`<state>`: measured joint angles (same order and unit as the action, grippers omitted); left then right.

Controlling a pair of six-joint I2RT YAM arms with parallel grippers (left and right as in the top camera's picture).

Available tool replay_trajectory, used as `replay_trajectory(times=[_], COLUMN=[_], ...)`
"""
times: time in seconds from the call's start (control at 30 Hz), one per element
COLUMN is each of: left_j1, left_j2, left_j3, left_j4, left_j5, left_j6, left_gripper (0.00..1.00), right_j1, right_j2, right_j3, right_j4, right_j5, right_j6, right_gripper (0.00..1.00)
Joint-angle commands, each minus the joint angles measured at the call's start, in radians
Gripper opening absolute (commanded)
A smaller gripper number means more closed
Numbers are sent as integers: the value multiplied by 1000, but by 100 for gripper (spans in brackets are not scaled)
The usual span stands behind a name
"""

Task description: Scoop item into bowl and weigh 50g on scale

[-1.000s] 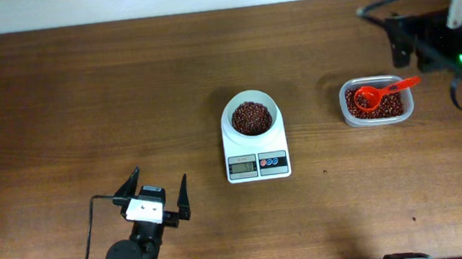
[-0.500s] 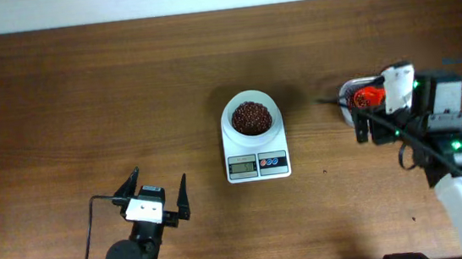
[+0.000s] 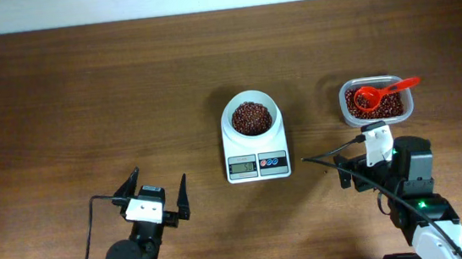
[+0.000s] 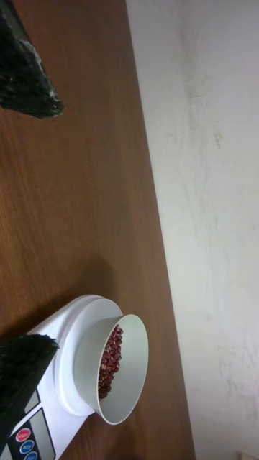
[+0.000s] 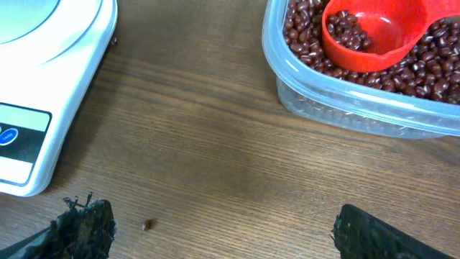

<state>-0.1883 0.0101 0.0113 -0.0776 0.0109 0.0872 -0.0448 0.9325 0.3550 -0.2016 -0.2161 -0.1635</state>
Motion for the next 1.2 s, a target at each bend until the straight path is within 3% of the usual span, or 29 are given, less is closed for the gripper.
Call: replay_trajectory(times=[0.0,0.2,0.37,0.43,0.57,1.17], left_j1=[6,6,6,6,6,6], left_j2=[-5,-5,-5,-5,-5,-5], left_j3=[-3,-3,-3,-3,-3,-3], left_j4=[-6,-6,-6,-6,-6,-6], left_j5=[-7,-7,-7,-7,-7,-7], left_j6=[16,16,16,16,16,16], left_gripper=[99,99,99,99,99,99], right_j1=[-1,-1,-1,-1,-1,-1], right_j2=[-24,-365,-713,-935,-929,-926], right_j3=[-23,-261,-349,-349,-349,-349], right_j4=[27,199,142,145,134,134], right_j5=[-20,-17,-9,-12,97,90], right_j6=[11,11,10,26,67,67], right_gripper=[99,99,99,99,99,99])
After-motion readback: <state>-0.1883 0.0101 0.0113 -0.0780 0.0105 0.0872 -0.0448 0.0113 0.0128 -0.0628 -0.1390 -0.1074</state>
